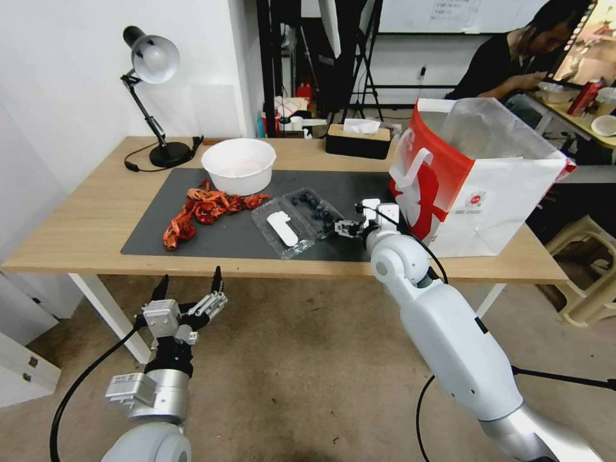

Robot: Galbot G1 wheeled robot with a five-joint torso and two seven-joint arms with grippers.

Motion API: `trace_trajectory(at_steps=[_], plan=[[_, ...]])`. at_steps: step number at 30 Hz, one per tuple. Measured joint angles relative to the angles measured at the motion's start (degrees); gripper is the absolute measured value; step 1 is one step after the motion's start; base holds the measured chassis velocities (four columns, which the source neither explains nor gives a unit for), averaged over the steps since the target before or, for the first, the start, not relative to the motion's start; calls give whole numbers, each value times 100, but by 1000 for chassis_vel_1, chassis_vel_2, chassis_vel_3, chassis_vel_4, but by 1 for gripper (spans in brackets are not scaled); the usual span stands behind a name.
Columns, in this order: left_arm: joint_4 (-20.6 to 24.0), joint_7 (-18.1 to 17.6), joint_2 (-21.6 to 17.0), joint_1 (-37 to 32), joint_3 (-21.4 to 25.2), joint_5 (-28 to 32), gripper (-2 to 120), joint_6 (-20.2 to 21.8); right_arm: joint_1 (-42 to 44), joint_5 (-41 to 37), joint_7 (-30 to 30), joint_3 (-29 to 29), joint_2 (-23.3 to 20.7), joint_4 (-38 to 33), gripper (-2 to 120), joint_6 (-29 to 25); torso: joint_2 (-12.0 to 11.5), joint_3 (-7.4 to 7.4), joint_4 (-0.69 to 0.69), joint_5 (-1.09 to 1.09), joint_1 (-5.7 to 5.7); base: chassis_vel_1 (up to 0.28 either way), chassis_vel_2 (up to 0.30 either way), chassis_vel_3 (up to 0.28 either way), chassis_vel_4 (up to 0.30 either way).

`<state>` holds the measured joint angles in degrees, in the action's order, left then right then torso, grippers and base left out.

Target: Close the takeout container lid, then place the container into the takeout bag.

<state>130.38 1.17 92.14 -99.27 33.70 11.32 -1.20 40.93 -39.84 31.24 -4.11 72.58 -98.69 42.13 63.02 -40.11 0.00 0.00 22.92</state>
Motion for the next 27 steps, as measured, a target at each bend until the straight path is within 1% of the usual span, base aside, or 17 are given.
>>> trace_trajectory(at_steps=[14, 27], plan=[[-46, -5, 0, 55, -41, 11, 100, -11, 414, -130, 30, -216, -147, -368, 100, -5, 1, 1, 0, 0, 0, 0, 0, 0, 0], [-56, -7, 0, 42, -44, 12, 100, -82, 631, -191, 45, -235, -136, -641, 100, -6, 0, 0, 0, 0, 0, 0, 0, 0, 0]])
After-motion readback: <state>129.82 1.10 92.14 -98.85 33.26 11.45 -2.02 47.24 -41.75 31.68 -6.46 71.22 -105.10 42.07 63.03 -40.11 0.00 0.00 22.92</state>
